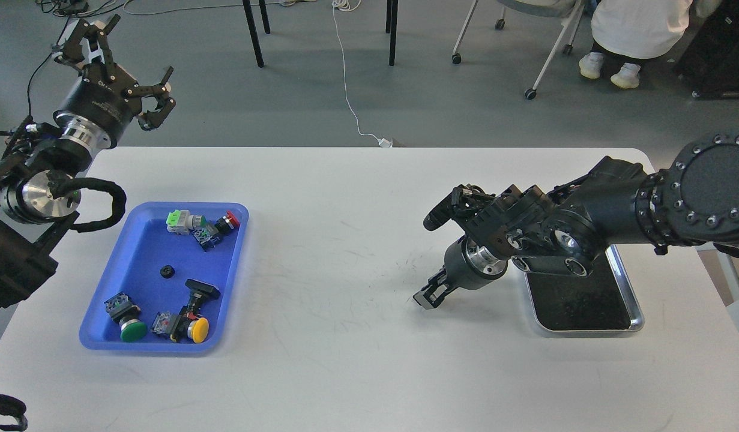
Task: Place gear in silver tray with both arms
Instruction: 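Close the right gripper on the black gear, then carry the gear into the silver tray and open the right gripper, then lift the right gripper away from the silver tray, then reach into the blue tray and grasp another black gear with left gripper, then carry the second black gear toward the table center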
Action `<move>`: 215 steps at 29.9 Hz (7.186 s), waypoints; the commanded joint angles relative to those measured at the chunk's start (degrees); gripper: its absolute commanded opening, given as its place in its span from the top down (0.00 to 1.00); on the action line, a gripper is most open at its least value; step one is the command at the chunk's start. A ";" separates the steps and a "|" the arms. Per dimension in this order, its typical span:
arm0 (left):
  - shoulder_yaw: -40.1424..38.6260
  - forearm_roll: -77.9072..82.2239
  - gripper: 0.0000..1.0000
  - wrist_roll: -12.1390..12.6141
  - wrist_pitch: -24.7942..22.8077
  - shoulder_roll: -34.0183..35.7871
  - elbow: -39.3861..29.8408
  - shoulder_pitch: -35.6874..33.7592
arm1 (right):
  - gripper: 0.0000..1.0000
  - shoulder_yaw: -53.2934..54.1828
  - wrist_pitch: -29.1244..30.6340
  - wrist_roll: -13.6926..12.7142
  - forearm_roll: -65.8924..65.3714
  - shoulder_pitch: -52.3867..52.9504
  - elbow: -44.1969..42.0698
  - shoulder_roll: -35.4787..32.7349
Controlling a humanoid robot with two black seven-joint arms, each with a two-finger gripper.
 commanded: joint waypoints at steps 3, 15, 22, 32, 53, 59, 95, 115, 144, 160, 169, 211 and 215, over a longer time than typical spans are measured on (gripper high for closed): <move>0.04 0.00 0.02 -2.17 0.08 0.10 0.01 0.32 | 0.80 -0.34 0.07 -0.06 -0.02 -0.04 0.12 0.01; 0.04 0.00 0.02 -2.53 -0.27 0.36 0.01 1.37 | 0.82 -1.04 0.24 0.02 -5.10 6.36 0.12 -3.40; 0.13 0.09 0.02 -2.53 -0.28 1.15 0.01 1.46 | 0.82 -1.13 0.15 -0.06 -13.81 8.74 3.28 -14.21; 0.22 0.17 0.02 -2.44 -0.28 0.98 -0.08 1.46 | 0.81 -5.88 -3.62 -0.15 -21.37 7.25 8.30 -27.67; 0.66 0.17 0.02 -2.53 0.52 -0.51 -0.96 1.37 | 0.73 -3.77 -5.73 -0.50 -23.31 0.04 9.70 -33.13; 0.57 0.17 0.02 -2.53 0.51 -0.34 -0.96 1.37 | 0.54 -3.68 -5.91 -0.42 -23.31 -0.66 9.79 -32.77; 7.06 47.25 0.03 -1.91 -3.18 16.71 -24.69 -0.30 | 0.01 79.80 -6.44 -0.50 28.26 -22.18 -5.24 -28.65; 23.40 108.34 0.03 -3.76 21.67 19.61 -25.57 7.08 | 0.01 108.81 2.44 -2.26 55.79 -53.38 1.43 -24.34; 33.00 108.46 0.41 -3.58 19.32 16.45 -13.09 6.82 | 0.01 109.96 2.26 -1.73 55.44 -56.12 4.78 -24.34; 33.26 108.81 0.51 -3.67 17.83 16.62 -11.77 7.26 | 0.01 109.96 2.26 -1.73 55.44 -56.12 4.78 -24.42; 33.26 108.81 0.71 -4.11 17.65 16.54 -10.80 7.35 | 0.01 110.05 2.18 -1.73 55.44 -56.03 4.78 -24.34; 40.03 107.75 0.81 2.22 8.69 -17.47 -18.72 -10.32 | 0.01 108.74 -1.52 -2.35 54.39 -51.12 7.44 -39.47; 41.43 108.28 0.80 2.22 8.69 -22.21 -15.21 -10.67 | 0.01 101.54 -1.52 -2.26 54.21 -42.34 3.82 -35.07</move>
